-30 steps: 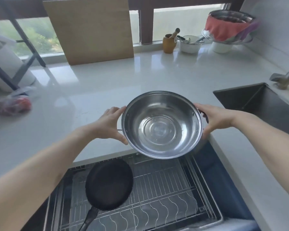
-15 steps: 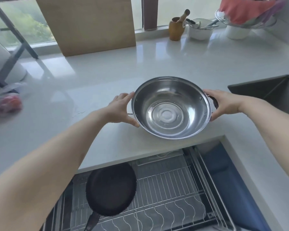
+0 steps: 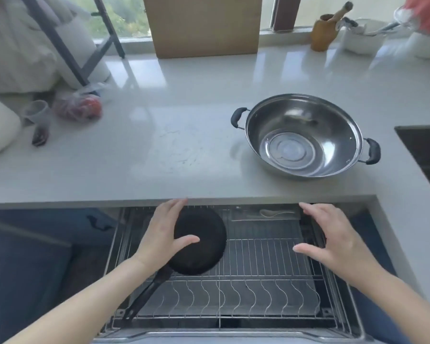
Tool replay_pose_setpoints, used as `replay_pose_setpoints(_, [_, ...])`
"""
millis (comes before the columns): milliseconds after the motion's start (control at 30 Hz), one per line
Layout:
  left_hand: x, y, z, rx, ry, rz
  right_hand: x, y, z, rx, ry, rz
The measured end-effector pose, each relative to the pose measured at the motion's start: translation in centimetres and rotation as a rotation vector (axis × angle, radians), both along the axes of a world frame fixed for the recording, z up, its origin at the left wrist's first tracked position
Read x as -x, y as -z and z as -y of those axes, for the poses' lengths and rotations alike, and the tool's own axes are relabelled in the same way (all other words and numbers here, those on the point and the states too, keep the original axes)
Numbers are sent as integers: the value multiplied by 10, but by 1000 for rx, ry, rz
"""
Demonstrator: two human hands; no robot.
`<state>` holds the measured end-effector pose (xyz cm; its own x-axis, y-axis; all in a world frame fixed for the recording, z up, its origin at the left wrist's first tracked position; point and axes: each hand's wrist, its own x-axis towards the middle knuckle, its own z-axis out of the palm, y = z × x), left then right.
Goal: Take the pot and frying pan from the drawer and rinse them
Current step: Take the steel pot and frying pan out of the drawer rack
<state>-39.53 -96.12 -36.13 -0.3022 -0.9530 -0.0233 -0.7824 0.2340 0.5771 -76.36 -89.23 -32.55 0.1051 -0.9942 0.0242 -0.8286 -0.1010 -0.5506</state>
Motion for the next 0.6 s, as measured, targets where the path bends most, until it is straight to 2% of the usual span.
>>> replay_pose_setpoints(100, [-33,37,-44,-161,-93,147,-30,48,-12,-190,-138,-77])
replay_pose_setpoints(233, [-55,90,-68,-376,-282,310,-63,104,0,-345,-174,-159])
replay_pose_setpoints(367, [-64,144,-60,-468,-424,312,-90,156,32,-460,-154,-206])
replay_pose_setpoints(600, [-67,207,-25,-573,-349,333,-126,233,84,-578,-157,-135])
